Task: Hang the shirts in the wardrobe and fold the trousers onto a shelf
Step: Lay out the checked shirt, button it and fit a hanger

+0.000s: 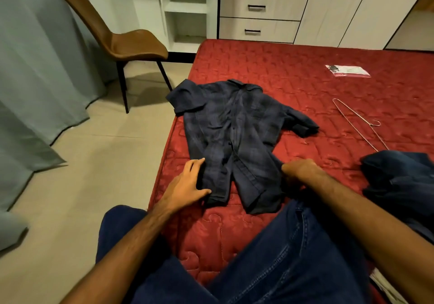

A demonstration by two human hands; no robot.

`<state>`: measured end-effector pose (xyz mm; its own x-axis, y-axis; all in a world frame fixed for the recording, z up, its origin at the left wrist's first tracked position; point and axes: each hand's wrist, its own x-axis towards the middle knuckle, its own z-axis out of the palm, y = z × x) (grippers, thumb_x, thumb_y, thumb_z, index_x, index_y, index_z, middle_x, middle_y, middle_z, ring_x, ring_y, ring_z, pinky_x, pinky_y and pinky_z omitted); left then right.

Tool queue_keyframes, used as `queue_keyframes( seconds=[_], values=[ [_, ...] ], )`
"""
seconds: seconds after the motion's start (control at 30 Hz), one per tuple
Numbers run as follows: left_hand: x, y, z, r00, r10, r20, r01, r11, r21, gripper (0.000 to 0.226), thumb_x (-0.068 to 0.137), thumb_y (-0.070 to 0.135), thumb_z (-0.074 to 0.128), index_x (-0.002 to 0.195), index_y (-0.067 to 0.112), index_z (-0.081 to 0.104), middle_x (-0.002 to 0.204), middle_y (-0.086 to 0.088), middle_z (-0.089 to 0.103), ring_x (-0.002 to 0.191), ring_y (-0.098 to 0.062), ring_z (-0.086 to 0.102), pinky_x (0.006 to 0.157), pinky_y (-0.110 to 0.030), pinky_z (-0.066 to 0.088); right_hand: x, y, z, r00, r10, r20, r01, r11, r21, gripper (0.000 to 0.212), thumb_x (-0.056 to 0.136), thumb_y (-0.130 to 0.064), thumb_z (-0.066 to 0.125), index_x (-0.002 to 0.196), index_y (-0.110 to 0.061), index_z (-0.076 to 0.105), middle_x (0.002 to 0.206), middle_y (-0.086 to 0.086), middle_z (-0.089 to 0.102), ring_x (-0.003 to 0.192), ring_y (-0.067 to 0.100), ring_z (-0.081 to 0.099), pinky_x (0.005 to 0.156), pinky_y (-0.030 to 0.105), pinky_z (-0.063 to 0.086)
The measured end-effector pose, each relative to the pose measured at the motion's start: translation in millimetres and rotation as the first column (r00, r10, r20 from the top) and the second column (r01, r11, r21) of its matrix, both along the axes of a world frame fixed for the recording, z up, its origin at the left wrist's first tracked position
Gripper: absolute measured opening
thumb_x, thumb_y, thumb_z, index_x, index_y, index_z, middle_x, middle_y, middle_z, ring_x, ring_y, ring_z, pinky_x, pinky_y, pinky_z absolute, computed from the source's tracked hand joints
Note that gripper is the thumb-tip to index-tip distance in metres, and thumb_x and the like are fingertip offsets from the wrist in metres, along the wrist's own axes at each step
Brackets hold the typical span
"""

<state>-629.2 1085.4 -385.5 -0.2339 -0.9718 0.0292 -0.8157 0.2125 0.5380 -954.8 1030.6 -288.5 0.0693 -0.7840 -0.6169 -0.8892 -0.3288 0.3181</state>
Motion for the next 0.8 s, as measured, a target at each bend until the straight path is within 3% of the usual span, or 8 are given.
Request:
queue_keyframes(
  seconds=[0.1, 0.2, 0.33, 0.43, 0.5, 0.63, 0.7, 0.8],
  values=[
    [-7.2, -3.8, 1.3, 0.991, 0.121, -0.051, -0.116, 0.989, 0.088, 0.113, 0.065, 0.055, 0.086, 0.154, 0.019, 0.025, 0.146, -0.005, 0.036, 0.131, -0.023, 0.045, 0.106, -0.043, 0.044, 20.6, 12.9, -10.8, 0.982, 0.179, 0.055, -0.157, 0.948, -0.277, 0.033, 0.096, -0.024, 0.051, 0.128, -0.018, 0.058, 0.132, 0.006, 0.056, 0.124, 0.029, 0.053, 0.099, 0.043, 0.040],
    [-7.8, -11.6, -7.5, 0.919, 0.310, -0.243, -0.266, 0.944, 0.197, 0.088, 0.063, 0.043, 0.089, 0.135, 0.016, 0.047, 0.131, -0.007, 0.057, 0.122, -0.023, 0.056, 0.103, -0.045, 0.047, 52.2, 21.9, -31.6, 0.816, 0.234, 0.529, 0.014, 0.906, -0.422, 0.023, 0.093, -0.031, 0.055, 0.109, -0.015, 0.057, 0.113, 0.010, 0.055, 0.109, 0.033, 0.057, 0.089, 0.042, 0.048],
    [-11.1, -21.8, 18.3, 0.657, 0.404, -0.637, -0.269, 0.914, 0.303, 0.030, 0.073, 0.015, 0.082, 0.099, 0.015, 0.066, 0.095, -0.004, 0.071, 0.090, -0.018, 0.069, 0.087, -0.040, 0.051, 96.6, 27.7, -39.3, 0.410, -0.123, 0.904, 0.196, 0.980, 0.044, 0.041, 0.090, -0.047, 0.067, 0.108, -0.011, 0.058, 0.107, 0.009, 0.068, 0.096, 0.020, 0.064, 0.084, 0.031, 0.049],
    [-22.9, -26.9, 78.7, 0.515, 0.201, -0.833, -0.030, 0.976, 0.217, 0.034, 0.082, 0.019, 0.068, 0.115, 0.008, 0.068, 0.108, -0.009, 0.073, 0.098, -0.015, 0.067, 0.092, -0.036, 0.053, 124.9, 18.0, -42.7, 0.030, -0.360, 0.933, 0.108, 0.929, 0.355, 0.054, 0.089, -0.041, 0.071, 0.131, -0.013, 0.053, 0.125, -0.004, 0.064, 0.114, 0.008, 0.062, 0.097, 0.023, 0.048],
    [-26.9, -30.7, 106.8, 0.449, 0.070, -0.891, 0.121, 0.983, 0.138, 0.042, 0.093, 0.024, 0.058, 0.132, 0.009, 0.059, 0.126, -0.014, 0.066, 0.114, -0.021, 0.062, 0.098, -0.032, 0.049, 137.3, 4.6, -39.0, -0.212, -0.387, 0.897, 0.165, 0.891, 0.423, 0.033, 0.095, -0.017, 0.064, 0.125, -0.005, 0.059, 0.109, 0.000, 0.067, 0.096, 0.006, 0.065, 0.088, 0.024, 0.052],
    [-16.0, -37.4, 96.0, 0.843, -0.054, -0.535, -0.088, 0.968, -0.236, 0.073, 0.082, 0.051, 0.069, 0.142, 0.016, 0.047, 0.141, 0.001, 0.048, 0.134, -0.015, 0.045, 0.112, -0.037, 0.039, 140.9, -28.6, 1.1, -0.664, -0.445, 0.601, 0.134, 0.720, 0.681, 0.012, 0.099, -0.011, 0.052, 0.101, -0.013, 0.063, 0.083, 0.002, 0.072, 0.072, 0.014, 0.068, 0.068, 0.029, 0.056],
    [-12.3, -33.7, 69.4, 0.924, 0.100, -0.369, -0.181, 0.965, -0.192, 0.092, 0.067, 0.065, 0.072, 0.143, 0.023, 0.042, 0.139, 0.007, 0.042, 0.135, -0.015, 0.042, 0.113, -0.038, 0.037, 135.0, -46.5, 23.4, -0.817, -0.446, 0.365, -0.049, 0.685, 0.727, 0.013, 0.096, -0.015, 0.052, 0.103, -0.015, 0.063, 0.087, 0.003, 0.074, 0.081, 0.018, 0.071, 0.074, 0.036, 0.059],
    [-13.0, -33.0, 37.8, 0.943, 0.258, -0.212, -0.263, 0.965, 0.006, 0.087, 0.061, 0.070, 0.064, 0.136, 0.030, 0.043, 0.135, 0.004, 0.052, 0.127, -0.020, 0.051, 0.101, -0.044, 0.046, 135.5, -59.3, 49.2, -0.858, -0.457, 0.232, -0.202, 0.718, 0.666, 0.014, 0.091, -0.013, 0.053, 0.101, -0.015, 0.063, 0.090, 0.004, 0.074, 0.088, 0.021, 0.071, 0.081, 0.044, 0.059]
  ],
)
